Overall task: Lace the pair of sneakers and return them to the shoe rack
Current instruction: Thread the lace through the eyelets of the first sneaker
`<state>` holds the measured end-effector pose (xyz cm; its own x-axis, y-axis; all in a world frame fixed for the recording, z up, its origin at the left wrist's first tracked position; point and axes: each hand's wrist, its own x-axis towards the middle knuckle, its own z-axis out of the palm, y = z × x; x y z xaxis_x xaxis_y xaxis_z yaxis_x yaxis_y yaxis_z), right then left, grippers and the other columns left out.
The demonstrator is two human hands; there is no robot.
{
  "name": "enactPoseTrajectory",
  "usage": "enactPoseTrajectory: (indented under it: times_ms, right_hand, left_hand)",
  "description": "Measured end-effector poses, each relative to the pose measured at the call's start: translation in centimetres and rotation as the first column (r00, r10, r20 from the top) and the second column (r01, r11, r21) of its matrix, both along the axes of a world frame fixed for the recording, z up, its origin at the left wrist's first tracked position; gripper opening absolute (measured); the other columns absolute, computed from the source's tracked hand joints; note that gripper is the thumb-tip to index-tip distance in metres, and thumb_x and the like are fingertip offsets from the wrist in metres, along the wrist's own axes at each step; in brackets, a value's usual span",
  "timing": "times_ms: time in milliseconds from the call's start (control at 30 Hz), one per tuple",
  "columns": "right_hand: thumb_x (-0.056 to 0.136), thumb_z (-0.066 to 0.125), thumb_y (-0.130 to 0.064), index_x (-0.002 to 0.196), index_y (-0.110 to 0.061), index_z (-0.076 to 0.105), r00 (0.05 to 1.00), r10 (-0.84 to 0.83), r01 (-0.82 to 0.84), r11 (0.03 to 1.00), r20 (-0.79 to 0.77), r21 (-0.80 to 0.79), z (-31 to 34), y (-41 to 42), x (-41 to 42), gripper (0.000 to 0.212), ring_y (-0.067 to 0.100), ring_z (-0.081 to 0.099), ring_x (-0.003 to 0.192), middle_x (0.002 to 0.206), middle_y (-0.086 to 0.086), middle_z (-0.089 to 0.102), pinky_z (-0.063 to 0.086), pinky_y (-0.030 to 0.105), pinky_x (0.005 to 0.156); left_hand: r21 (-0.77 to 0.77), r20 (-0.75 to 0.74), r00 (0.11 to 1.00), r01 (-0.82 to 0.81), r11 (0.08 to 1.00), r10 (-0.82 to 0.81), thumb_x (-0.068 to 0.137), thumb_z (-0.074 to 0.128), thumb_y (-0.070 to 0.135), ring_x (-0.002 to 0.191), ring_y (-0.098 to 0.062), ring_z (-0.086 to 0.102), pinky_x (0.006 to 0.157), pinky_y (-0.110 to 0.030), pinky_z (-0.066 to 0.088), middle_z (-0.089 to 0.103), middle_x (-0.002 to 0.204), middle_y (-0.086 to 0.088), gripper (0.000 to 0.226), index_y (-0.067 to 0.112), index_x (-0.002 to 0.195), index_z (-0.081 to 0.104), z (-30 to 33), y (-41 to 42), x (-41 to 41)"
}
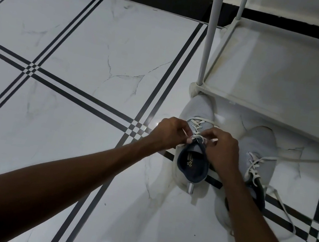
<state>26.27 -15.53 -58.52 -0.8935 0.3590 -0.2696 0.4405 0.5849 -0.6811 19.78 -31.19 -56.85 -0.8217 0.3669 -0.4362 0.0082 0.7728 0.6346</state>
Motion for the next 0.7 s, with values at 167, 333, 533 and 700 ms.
enactPoseTrajectory:
  times_ms: [167,333,533,700]
  right_hand:
    - [0.085,0.067,-0.011,0.082,-0.019,0.071,0.996,-0.092,0.09,0.981,0.002,0.171,-0.4,1.1,0.3,0.009,0.027,0.067,0.079,0.084,0.004,0.072,0.044,0.028,0.063]
    - [0.084,0.065,-0.008,0.103,-0.025,0.074,0.996,-0.088,0.084,0.966,0.009,0.245,-0.2,0.7,0.8,0.027,0.032,0.068,0.092,0.101,0.007,0.074,0.049,0.031,0.07]
    - [0.081,0.075,-0.015,0.087,-0.024,0.078,0.999,-0.003,0.005,0.998,-0.035,0.057,0.0,0.2,0.3,0.011,0.022,0.069,0.082,0.087,0.001,0.077,0.05,0.027,0.071]
    - [0.079,0.075,-0.012,0.079,-0.019,0.077,0.997,-0.05,0.051,0.998,-0.054,0.026,-0.2,0.3,0.4,0.007,0.018,0.066,0.074,0.08,0.001,0.075,0.042,0.023,0.066]
  left_hand:
    - [-0.023,-0.029,0.998,0.057,0.998,-0.057,0.076,0.081,0.015,0.069,-0.013,0.07,0.067,-0.021,0.055,0.074,0.073,-0.002,0.014,0.012,0.089,0.077,-0.1,-0.3,-0.2]
    - [0.047,-0.039,0.998,0.056,0.997,-0.054,0.08,0.077,0.014,0.079,-0.012,0.073,0.075,-0.028,0.059,0.078,0.084,-0.001,0.012,0.015,0.091,0.077,-0.4,-0.4,-0.3]
    - [0.071,0.029,0.997,0.076,0.995,-0.078,0.076,0.084,0.015,0.061,0.001,0.066,0.063,-0.021,0.056,0.073,0.071,0.004,0.02,0.015,0.094,0.076,0.3,-0.3,-0.8]
    - [0.043,0.062,0.997,0.042,0.998,-0.045,0.082,0.074,0.007,0.068,-0.009,0.066,0.053,-0.013,0.052,0.073,0.081,-0.002,0.018,0.015,0.098,0.075,0.2,0.1,-0.7]
